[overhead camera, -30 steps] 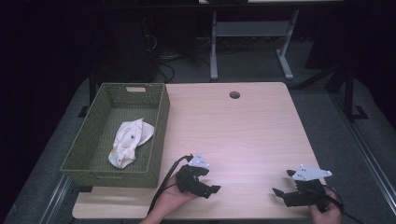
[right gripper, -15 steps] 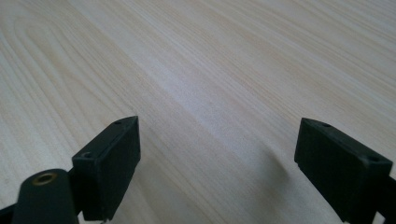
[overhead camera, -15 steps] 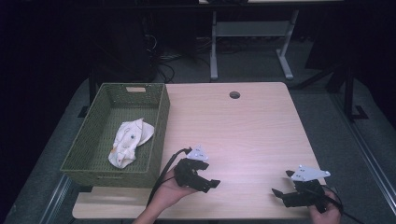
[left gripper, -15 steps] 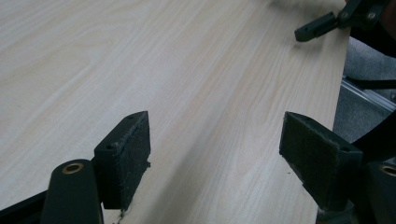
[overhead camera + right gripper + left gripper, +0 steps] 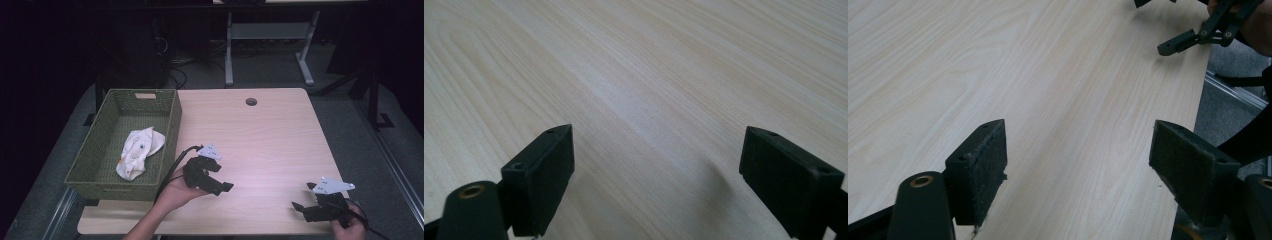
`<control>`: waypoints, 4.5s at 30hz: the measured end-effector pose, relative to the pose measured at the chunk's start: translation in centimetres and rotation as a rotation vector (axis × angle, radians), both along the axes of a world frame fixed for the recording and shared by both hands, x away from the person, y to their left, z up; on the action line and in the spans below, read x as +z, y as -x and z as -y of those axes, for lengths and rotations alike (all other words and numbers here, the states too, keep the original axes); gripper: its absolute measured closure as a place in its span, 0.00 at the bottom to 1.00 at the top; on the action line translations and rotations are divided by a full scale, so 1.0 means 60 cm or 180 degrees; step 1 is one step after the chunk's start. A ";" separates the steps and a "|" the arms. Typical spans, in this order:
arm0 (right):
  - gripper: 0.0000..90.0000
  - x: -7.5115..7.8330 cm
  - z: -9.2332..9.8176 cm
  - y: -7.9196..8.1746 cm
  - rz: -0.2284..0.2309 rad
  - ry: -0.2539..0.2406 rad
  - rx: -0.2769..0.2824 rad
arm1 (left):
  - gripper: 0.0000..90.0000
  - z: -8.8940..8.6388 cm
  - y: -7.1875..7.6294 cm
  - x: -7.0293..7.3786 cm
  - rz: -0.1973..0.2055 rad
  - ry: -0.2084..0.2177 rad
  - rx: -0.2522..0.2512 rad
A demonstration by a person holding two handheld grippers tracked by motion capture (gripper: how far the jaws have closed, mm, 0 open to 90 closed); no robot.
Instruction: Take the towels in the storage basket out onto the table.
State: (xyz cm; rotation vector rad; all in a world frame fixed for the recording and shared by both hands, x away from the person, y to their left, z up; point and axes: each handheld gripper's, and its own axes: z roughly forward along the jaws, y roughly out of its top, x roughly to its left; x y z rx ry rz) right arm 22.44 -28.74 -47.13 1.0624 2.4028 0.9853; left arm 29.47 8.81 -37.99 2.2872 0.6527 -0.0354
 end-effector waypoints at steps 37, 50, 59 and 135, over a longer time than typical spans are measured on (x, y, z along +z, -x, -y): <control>0.16 0.004 0.005 0.001 0.0033 -0.0014 -0.0001 | 0.21 -0.115 -0.072 0.123 -0.0144 -0.0035 0.0069; 0.16 0.003 0.004 0.001 0.0003 -0.0014 -0.0013 | 0.21 -0.192 -0.097 0.128 -0.0208 0.0065 0.0266; 0.16 0.003 0.004 0.001 0.0008 -0.0001 -0.0002 | 0.21 -0.250 -0.112 0.120 -0.0278 0.0101 0.0508; 0.16 0.002 0.004 0.004 0.0013 -0.0022 -0.0023 | 0.85 -0.396 -0.179 -0.053 -0.0938 -0.1400 0.1769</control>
